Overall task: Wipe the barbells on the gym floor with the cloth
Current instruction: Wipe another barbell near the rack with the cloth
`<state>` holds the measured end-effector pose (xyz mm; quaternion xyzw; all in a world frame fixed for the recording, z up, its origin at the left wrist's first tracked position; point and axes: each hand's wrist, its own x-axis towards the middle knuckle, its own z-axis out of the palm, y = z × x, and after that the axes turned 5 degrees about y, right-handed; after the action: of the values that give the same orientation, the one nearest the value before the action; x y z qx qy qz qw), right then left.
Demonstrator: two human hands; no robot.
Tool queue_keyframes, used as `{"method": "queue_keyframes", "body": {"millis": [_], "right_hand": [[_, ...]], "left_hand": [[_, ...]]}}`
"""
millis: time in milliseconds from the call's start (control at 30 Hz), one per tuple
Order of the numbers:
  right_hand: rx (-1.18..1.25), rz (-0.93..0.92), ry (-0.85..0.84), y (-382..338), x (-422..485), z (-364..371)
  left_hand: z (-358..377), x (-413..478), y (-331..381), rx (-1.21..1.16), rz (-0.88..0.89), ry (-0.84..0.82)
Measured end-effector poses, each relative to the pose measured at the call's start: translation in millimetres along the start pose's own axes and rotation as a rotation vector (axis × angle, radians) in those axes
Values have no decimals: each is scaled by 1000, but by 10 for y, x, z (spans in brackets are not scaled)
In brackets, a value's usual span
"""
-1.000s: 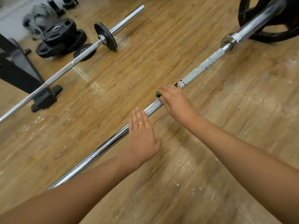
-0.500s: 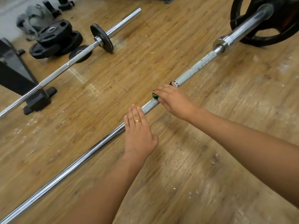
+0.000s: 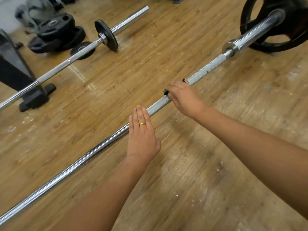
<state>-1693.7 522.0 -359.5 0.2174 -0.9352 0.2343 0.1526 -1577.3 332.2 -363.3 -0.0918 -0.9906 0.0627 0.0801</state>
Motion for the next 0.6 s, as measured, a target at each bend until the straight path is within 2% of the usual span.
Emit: {"method": "queue_keyframes", "body": {"millis": [67,200,300,400,500,600], "right_hand": [[26,-18,44,-125,-76,96],[29,-136,-72,-84,-82,42],[19,-54,-29,-34,-29,12],[54,12,62,-285,-171,130],[69,-77,-33,-287,-229,95],[62,25,-28,-166,-142,-5]], "left_hand": [[16,1,17,3,-22,12],[29,-3,30,16,-33,14],[28,0,44,3,-38,12],[18,-6,77,-22,-61,11],[40,-57,87,-28,-62,13],[33,-90,109,-27,-58,19]]}}
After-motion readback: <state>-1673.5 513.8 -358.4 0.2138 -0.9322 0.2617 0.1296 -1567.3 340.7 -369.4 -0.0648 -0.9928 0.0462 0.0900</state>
